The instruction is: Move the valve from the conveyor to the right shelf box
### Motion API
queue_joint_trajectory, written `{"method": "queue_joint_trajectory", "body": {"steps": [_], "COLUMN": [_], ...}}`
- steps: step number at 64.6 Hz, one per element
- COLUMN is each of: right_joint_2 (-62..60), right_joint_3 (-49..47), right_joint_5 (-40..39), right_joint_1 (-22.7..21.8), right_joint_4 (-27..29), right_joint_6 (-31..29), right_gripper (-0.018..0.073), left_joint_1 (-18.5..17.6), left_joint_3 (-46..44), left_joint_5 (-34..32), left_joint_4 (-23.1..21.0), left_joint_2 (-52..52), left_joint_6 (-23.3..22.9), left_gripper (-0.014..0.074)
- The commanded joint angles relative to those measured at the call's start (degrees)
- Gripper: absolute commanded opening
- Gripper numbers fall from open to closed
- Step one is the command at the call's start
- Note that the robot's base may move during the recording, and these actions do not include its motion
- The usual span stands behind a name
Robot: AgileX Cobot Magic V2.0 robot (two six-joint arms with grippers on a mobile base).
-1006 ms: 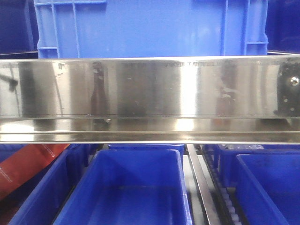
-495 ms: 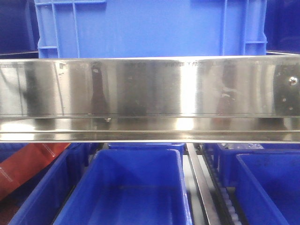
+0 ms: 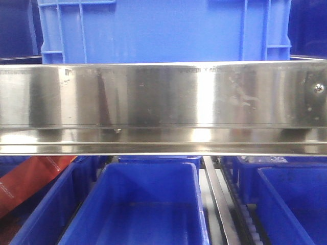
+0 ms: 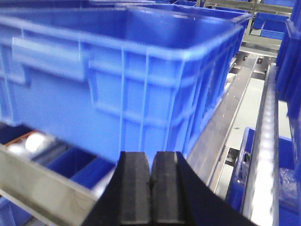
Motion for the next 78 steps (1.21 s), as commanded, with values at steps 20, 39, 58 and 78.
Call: {"method": "queue_joint_trajectory", "body": {"steps": [20, 39, 58, 78], "right_joint_2": [-4.4, -4.4, -4.4, -4.4], "right_joint_3": [5.3, 5.3, 5.3, 5.3], "right_joint_5": [-2.7, -2.4, -2.4, -2.5], "right_joint_1": [0.0, 0.0, 0.0, 0.0], "right_joint_4": [-0.3, -0.3, -0.3, -0.3], "right_joint_6": [-0.5, -0.5, -0.5, -0.5], "right_gripper": [-0.0162, -0.0162, -0.0162, -0.0162], "left_joint_1": [-0.3, -0.3, -0.3, 3.3], "left_joint_3": [10.8, 10.8, 10.8, 14.3], "left_joint_5": [-5.2, -5.5, -5.5, -6.0], "left_joint_4": [-1.5, -1.5, -1.5, -0.3], "left_joint_2": [-9.0, -9.0, -9.0, -13.1], "left_joint_6": [-0.3, -0.3, -0.3, -0.3], "left_gripper": [-0.0111, -0.0111, -0.0111, -0.0111]}}
